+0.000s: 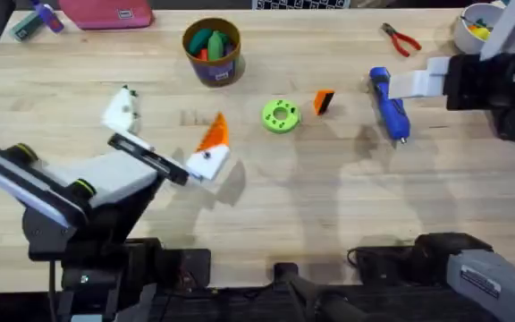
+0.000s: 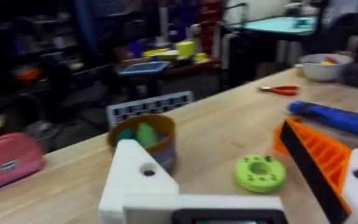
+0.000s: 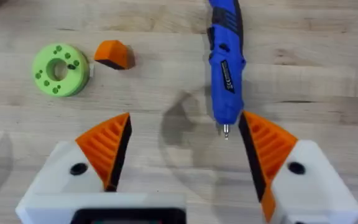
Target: Pick up the gripper from the table and insert it into the empty holder that is missing its gripper. Then pick up a screw, insert it into the mounting hole, and use the screwdriver to tighten it. Finally, clean up the table by picking up the vegetable and placing it into the bucket.
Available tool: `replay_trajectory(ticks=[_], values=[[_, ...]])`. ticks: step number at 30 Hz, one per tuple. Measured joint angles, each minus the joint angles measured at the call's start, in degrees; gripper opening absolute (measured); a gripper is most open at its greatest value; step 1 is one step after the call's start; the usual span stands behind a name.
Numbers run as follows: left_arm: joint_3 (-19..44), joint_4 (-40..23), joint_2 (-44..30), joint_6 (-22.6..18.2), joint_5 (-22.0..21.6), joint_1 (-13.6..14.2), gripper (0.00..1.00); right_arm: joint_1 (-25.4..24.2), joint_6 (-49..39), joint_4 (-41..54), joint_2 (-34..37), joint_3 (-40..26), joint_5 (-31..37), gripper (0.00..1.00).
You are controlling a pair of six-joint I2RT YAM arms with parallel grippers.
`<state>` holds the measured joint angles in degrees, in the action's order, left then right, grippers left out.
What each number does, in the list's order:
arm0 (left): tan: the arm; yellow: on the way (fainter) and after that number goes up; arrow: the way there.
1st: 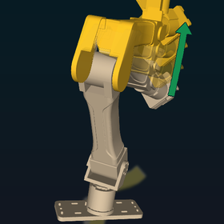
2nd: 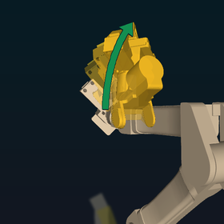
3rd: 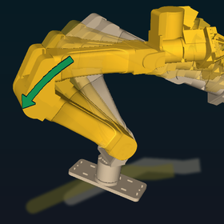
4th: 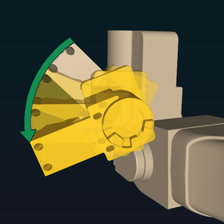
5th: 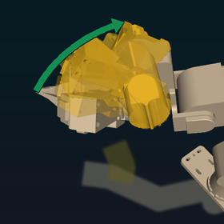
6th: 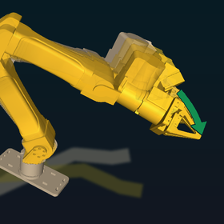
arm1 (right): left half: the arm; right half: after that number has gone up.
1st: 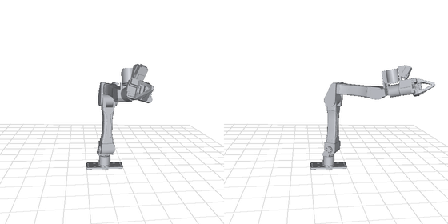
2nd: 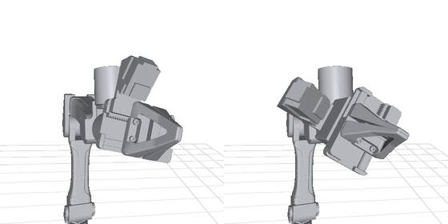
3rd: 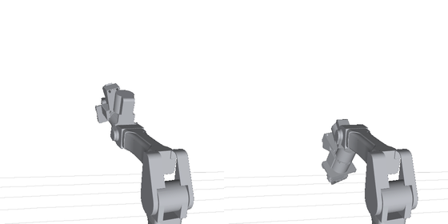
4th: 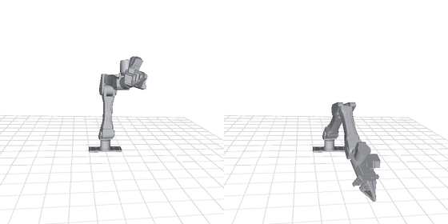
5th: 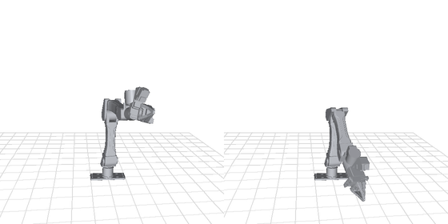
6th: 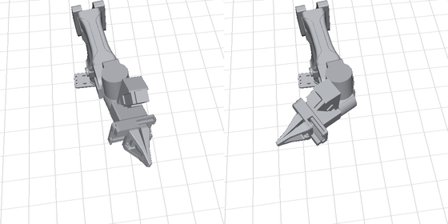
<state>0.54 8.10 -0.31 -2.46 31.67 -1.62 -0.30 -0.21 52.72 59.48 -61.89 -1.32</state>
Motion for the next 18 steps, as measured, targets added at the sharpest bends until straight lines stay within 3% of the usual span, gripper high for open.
replay_trajectory(ticks=[9, 14, 18], values=[[-0.02, -7.26, -0.01, -0.02, 17.25, 3.12, 0.988, 0.00, -0.01, -0.01, -0.01, 0.00, 0.00, 0.994], [-0.07, -10.47, 0.01, 0.00, 27.40, 3.38, 0.988, 0.00, -0.01, -0.02, 0.01, 0.00, 0.00, 0.994], [-0.09, -14.47, -0.01, 0.09, 32.52, 3.38, 0.988, 0.00, -0.01, 0.01, 0.01, 0.00, 0.00, 0.994]])
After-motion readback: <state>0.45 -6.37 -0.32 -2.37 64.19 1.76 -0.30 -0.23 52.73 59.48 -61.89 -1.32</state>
